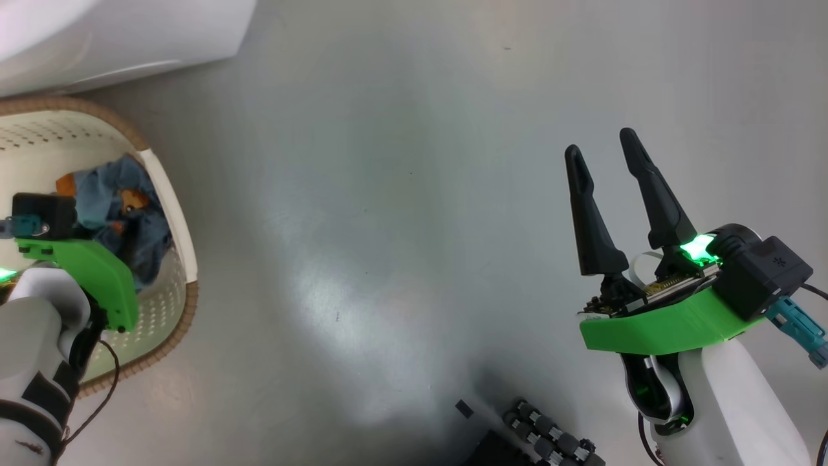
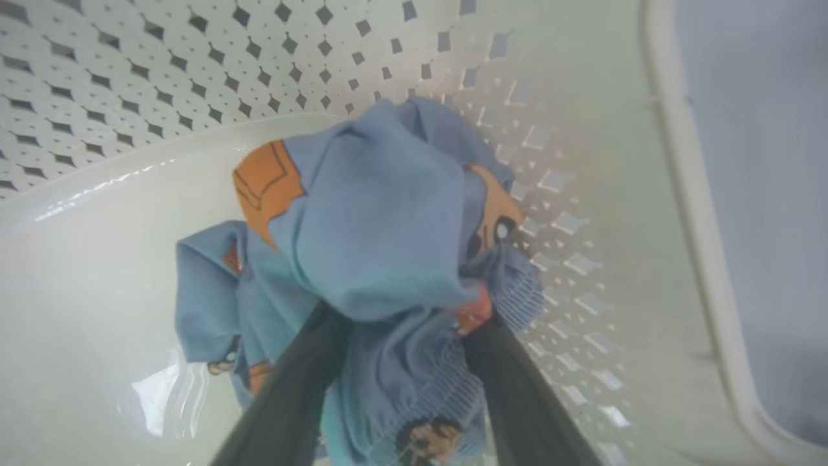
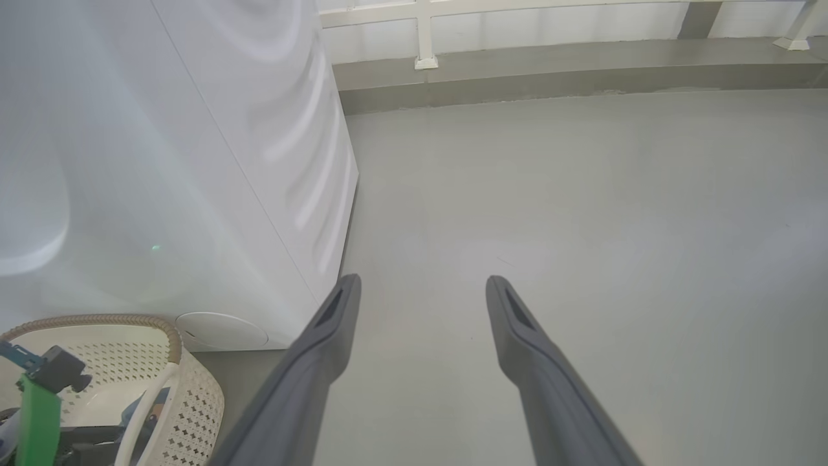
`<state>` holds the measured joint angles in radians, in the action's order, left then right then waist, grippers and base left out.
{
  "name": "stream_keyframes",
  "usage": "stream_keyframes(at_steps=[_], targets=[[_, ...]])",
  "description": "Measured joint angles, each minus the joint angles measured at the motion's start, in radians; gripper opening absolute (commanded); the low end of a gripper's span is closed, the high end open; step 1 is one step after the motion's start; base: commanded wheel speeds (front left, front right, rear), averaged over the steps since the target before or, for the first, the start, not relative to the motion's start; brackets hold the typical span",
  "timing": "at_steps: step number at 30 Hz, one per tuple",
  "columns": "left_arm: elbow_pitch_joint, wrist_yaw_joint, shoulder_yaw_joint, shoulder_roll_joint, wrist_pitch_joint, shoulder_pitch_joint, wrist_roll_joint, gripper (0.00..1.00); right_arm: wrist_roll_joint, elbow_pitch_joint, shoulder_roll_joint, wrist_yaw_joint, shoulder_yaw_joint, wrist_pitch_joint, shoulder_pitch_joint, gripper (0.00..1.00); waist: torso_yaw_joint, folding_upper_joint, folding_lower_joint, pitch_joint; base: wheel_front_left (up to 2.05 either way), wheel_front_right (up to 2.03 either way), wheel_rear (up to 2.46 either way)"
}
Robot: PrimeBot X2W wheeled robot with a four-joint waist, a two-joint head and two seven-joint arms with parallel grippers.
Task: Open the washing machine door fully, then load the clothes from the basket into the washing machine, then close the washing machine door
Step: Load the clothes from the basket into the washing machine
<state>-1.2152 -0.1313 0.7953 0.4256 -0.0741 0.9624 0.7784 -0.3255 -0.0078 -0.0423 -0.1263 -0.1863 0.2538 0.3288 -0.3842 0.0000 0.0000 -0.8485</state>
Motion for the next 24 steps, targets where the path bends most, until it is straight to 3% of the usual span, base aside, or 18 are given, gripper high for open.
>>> stream_keyframes(at_steps=[1, 10, 24], targets=[[-0.003, 0.000, 0.004, 0.001, 0.001, 0.002, 0.004, 0.00, 0.000, -0.001, 0.000, 0.000, 0.000, 0.000, 0.000, 1.00, -0.002, 0.0000, 0.0000, -0.001, 0.00, 0.00, 0.00], [-0.021, 0.000, 0.032, 0.002, -0.002, 0.008, 0.033, 0.00, 0.000, -0.003, 0.000, 0.000, 0.001, 0.000, 0.000, 1.00, -0.003, 0.0000, 0.0000, 0.008, 0.00, 0.00, 0.00], [-0.016, 0.000, 0.032, -0.036, -0.105, -0.008, 0.124, 0.00, 0.015, 0.009, 0.000, 0.000, 0.030, 0.000, 0.000, 1.00, 0.047, 0.0000, 0.0000, 0.092, 0.00, 0.00, 0.00]])
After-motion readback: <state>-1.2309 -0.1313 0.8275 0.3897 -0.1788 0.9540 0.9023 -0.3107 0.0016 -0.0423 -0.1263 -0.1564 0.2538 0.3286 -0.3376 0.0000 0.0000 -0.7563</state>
